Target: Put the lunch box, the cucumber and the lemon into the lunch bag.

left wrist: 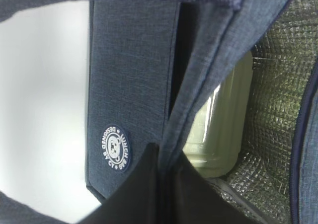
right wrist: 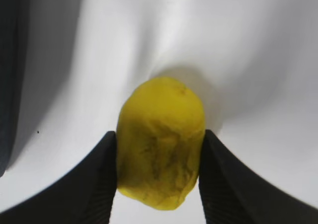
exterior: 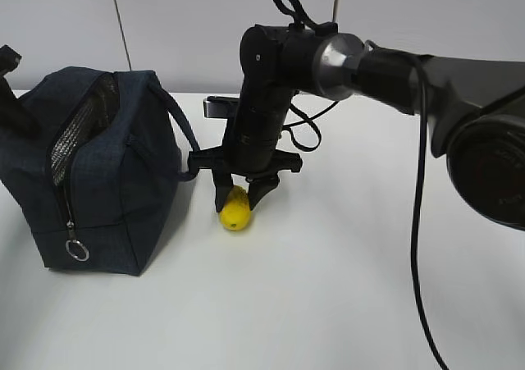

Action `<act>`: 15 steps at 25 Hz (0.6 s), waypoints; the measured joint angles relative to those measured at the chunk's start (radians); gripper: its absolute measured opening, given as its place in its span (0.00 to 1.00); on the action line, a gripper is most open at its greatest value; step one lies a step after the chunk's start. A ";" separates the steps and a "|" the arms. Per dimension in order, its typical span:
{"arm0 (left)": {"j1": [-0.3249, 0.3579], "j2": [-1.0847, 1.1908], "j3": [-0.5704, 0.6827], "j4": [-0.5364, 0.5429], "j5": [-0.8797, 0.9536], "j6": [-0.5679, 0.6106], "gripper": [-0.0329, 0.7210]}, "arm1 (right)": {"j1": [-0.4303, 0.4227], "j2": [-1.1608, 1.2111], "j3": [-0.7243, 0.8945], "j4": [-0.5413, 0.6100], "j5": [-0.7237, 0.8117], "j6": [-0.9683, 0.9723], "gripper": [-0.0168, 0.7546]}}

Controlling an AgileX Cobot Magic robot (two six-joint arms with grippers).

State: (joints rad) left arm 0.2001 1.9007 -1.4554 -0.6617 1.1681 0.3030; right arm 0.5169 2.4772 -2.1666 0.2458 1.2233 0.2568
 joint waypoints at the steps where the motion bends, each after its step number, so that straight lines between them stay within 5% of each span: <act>1: 0.000 0.000 0.000 0.000 0.000 0.000 0.03 | 0.000 0.000 -0.005 -0.011 0.000 0.000 0.48; 15: 0.000 0.000 0.000 0.000 0.000 0.000 0.03 | 0.000 -0.110 -0.005 -0.029 0.004 -0.002 0.48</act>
State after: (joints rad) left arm 0.2001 1.9007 -1.4554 -0.6617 1.1681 0.3030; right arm 0.5169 2.3675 -2.1715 0.2171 1.2269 0.2545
